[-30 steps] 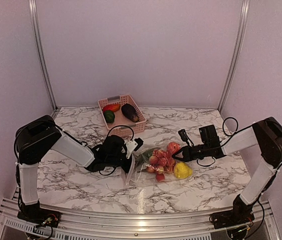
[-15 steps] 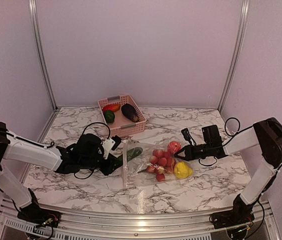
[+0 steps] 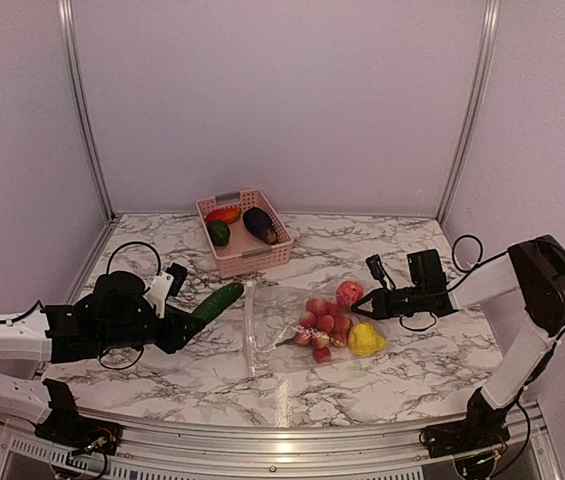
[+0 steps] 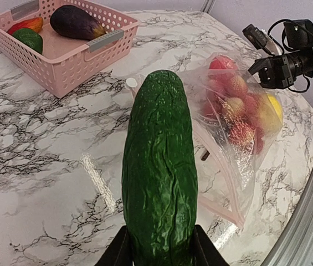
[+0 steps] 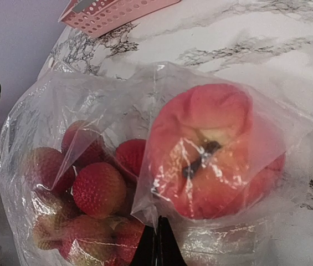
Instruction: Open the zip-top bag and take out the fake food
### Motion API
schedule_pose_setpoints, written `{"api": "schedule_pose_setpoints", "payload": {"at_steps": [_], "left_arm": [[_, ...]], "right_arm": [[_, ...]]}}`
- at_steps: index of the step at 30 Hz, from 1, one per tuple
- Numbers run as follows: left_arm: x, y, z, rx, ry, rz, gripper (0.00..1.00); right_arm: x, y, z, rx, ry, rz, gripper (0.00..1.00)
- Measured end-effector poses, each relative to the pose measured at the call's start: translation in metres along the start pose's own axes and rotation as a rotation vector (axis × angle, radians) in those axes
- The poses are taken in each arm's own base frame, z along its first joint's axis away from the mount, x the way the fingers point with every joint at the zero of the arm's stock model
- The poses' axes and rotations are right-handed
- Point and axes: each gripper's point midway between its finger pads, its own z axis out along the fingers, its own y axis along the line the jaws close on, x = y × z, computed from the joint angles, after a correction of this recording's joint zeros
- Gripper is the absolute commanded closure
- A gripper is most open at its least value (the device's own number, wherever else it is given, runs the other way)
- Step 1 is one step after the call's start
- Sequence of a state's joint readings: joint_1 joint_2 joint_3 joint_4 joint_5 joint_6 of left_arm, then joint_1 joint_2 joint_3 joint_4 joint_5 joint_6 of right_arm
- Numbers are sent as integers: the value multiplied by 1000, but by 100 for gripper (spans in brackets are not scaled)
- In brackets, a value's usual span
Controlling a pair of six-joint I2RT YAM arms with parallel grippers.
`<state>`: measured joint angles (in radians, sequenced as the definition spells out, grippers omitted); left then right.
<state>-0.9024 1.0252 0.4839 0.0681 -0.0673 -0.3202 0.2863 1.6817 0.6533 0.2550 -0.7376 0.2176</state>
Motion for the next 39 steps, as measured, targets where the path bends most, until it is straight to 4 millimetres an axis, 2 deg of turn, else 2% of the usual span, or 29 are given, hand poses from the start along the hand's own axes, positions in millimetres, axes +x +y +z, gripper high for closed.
{"api": "schedule_pose_setpoints", "payload": {"at_steps": [3,7,11,16,27,32,36,39], "left_arm": [[-14,2,-11,-15,-49,-23,82],[-30,9,-10,-49,-52,-46,82],[-68,23,0,-105,-70,-92,82],[-122,49,20,-171,-110,-147,81],[-225,93,79,-261,-200,-242,79],[-248,111,109,-297,-226,-286,79],[-253,130,138,-332,-227,-328,79],[-249,144,159,-368,-217,-351,78]], "right_arm": [[1,1,0,-4,1,0,100],[0,1,0,-6,-1,-2,100],[0,1,0,-6,-2,-2,100],[0,2,0,-12,-1,-2,100],[2,2,0,-13,1,-1,100],[2,2,0,-14,-1,-2,100],[2,2,0,-15,-2,-3,100],[2,2,0,-16,-1,-3,100]]}}
